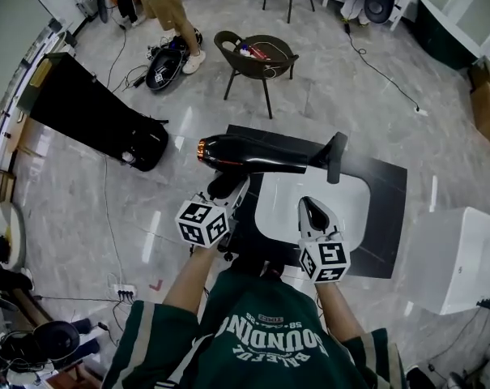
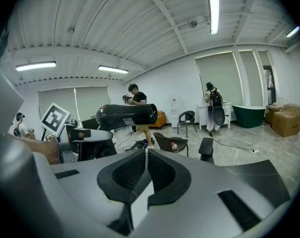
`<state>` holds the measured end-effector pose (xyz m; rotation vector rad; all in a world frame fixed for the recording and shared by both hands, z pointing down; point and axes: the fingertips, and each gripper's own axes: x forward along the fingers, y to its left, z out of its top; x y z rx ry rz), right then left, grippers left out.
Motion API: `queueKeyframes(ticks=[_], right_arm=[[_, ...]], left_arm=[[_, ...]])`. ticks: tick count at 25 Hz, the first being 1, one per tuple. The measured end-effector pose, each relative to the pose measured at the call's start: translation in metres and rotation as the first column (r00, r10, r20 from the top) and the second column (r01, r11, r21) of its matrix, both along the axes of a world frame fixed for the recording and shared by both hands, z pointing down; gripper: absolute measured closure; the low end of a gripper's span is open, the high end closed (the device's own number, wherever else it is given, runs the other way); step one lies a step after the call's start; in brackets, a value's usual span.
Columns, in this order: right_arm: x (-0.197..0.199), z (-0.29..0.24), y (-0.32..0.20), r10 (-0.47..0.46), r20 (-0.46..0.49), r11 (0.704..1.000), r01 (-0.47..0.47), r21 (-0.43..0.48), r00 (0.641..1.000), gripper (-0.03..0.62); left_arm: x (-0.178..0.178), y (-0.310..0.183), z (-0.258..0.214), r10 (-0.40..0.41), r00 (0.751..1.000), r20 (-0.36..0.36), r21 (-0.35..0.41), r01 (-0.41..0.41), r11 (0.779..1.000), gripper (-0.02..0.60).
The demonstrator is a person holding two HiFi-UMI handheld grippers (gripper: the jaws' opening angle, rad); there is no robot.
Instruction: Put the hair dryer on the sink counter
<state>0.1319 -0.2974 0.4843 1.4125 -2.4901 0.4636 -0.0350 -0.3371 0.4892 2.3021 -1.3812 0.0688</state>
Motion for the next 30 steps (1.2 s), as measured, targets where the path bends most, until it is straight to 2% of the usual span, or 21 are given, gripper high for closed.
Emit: queueKeyframes(ticks=[18, 30], right_arm=[[0.003, 0.037, -0.035, 0.081, -0.025, 0.993, -0.082, -0.084, 0.996, 0.549], [0.006, 0.057, -0.051, 0.103, -0.041, 0.986, -0.107, -0.125, 0.994, 0.549]], left_arm=[[-0.001, -0.056, 0.056, 0.040, 0.998, -0.047, -0.092, -0.044, 0.995, 0.409], [0.005, -0.082, 0.089, 0.044, 0.998, -0.046, -0.138, -0.050, 0.989, 0.408]])
